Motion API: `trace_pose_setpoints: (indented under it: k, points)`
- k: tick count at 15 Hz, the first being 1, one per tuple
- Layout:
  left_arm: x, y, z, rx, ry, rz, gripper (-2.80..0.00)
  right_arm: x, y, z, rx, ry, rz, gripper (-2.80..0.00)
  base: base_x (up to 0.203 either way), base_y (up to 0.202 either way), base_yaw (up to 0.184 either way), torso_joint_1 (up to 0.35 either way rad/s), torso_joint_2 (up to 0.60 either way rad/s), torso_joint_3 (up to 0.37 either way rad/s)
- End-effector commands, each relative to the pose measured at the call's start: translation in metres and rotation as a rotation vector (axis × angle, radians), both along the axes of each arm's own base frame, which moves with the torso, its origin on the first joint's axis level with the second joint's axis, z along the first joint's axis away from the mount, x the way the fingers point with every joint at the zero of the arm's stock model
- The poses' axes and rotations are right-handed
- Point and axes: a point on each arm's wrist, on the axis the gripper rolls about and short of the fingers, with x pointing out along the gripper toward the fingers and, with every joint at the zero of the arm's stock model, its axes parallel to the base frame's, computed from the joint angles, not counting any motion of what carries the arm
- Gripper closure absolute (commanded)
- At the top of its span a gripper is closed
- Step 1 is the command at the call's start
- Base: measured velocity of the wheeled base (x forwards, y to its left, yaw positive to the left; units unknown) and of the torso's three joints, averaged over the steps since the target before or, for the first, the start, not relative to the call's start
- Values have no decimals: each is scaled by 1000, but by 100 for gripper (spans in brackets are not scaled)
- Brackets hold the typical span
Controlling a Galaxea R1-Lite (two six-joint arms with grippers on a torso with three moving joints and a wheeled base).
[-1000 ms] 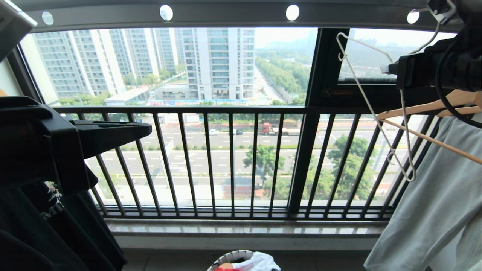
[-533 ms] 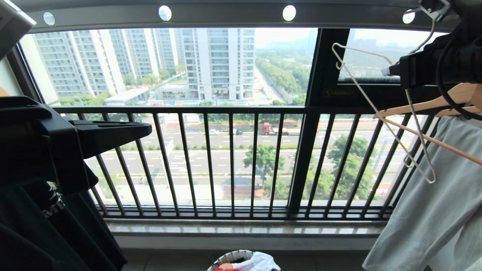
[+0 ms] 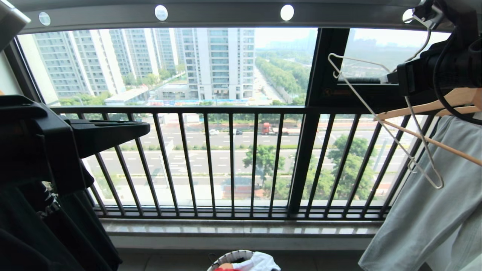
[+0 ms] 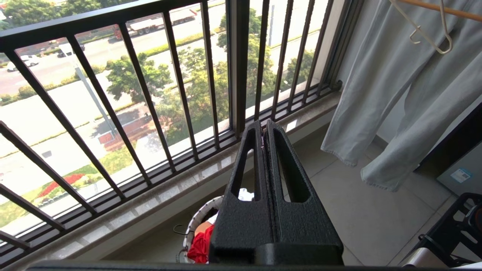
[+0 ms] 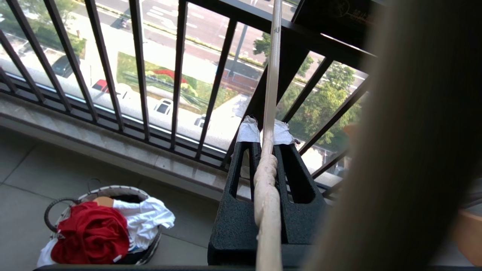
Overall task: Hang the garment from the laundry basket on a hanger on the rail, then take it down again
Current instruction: Hang the clothes rack on the clothesline
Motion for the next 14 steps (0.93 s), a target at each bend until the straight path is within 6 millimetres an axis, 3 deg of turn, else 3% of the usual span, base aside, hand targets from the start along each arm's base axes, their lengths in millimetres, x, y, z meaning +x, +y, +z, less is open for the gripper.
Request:
trace_pose_setpoints:
  k: [1,14]
  points:
    - [0,0,0,1,2,0,0,5,1,-2,-8,8,-3,0,0,0,0,0,0,0]
    - [-1,0,0,-2,0,-14,0,-9,-1,19,-131,58,31,0,0,0,0,0,0,0]
